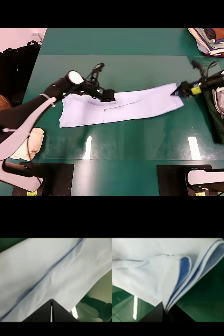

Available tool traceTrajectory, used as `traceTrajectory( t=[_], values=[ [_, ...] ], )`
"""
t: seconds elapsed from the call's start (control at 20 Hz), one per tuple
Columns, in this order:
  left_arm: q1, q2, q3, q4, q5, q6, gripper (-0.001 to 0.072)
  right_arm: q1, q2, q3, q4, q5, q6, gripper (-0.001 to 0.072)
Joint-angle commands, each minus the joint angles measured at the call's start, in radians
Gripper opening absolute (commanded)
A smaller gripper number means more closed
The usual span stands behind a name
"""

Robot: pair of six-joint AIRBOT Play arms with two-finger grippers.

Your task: Fold the shirts.

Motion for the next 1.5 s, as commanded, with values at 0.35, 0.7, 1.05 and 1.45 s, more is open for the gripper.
traceTrajectory(
  t=[0.35,0.7,1.05,1.45],
  values=[
    [-0.057,-0.166,0.121,0.033,0.011,-0.052,0.0021,0.305,0.102,0.323,0.183,0.021,0.077,0.0016],
    [0.088,-0.077,0.232,0.098,-0.132,-0.053,0.0020,0.559,0.007,0.408,0.183,-0.050,0.077,0.0016],
    [0.453,0.250,0.285,0.262,-0.237,-0.051,0.0021,0.903,-0.134,0.410,0.183,-0.338,0.023,0.0017],
    [0.602,0.355,0.285,0.263,-0.303,-0.051,0.0021,1.052,-0.392,0.638,0.140,-0.314,-0.002,0.0354]
  ],
)
